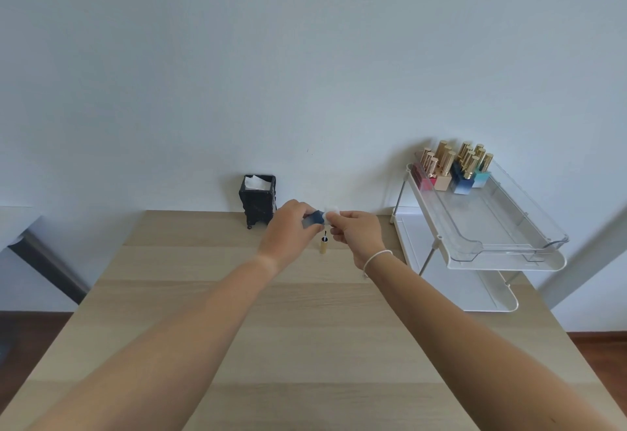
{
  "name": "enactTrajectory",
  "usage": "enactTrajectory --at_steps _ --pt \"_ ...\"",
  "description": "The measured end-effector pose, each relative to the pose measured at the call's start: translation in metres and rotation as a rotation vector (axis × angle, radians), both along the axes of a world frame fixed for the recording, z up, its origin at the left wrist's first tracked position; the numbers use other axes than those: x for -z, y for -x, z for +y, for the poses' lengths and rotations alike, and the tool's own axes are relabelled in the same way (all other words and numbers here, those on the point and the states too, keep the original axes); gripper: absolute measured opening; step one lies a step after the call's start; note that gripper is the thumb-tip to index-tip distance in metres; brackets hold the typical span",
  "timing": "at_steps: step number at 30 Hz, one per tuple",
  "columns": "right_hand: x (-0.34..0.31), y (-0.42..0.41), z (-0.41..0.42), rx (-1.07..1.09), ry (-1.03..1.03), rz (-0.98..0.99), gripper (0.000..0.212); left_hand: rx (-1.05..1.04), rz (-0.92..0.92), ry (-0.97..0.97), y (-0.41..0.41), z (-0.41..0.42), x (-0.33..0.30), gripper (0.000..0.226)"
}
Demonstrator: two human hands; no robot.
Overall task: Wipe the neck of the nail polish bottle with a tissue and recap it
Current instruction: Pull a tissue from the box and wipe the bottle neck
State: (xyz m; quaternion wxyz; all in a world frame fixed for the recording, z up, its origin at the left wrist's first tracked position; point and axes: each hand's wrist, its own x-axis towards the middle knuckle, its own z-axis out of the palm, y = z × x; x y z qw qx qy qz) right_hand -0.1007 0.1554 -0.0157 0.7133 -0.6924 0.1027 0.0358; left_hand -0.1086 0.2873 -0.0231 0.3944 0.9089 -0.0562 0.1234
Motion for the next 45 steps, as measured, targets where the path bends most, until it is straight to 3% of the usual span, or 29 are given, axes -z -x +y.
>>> enactTrajectory --at_steps 5,13,21,32,37,42,45 --pt "0.0 -0.003 0.002 -0.007 0.029 0.013 0.017 0.004 -0.065 -0.075 0.003 0.0 -0.001 0.016" --pt "0.002 -0.002 -0.001 -0.088 0.169 -0.103 0.019 0.114 0.013 -0.009 0.0 0.011 -0.009 0.011" --pt "0.006 -0.012 -0.014 -0.166 0.131 -0.107 0.018 0.153 0.115 0.053 -0.004 0.023 -0.005 0.017" --pt "-0.009 -0.01 -0.028 -0.498 0.228 -0.171 0.025 0.226 0.227 0.066 -0.004 0.024 -0.012 0.022" --pt "-0.009 -0.011 -0.021 -0.386 0.28 -0.168 0.025 0.189 0.169 0.067 -0.004 0.018 -0.008 0.015" --pt "0.007 -0.001 -0.025 -0.421 0.267 -0.114 0.023 0.082 0.105 0.047 -0.009 0.027 -0.009 0.011" --pt "0.01 -0.009 -0.028 -0.242 0.215 -0.104 0.022 0.1 0.124 0.02 -0.01 0.03 -0.01 0.011"
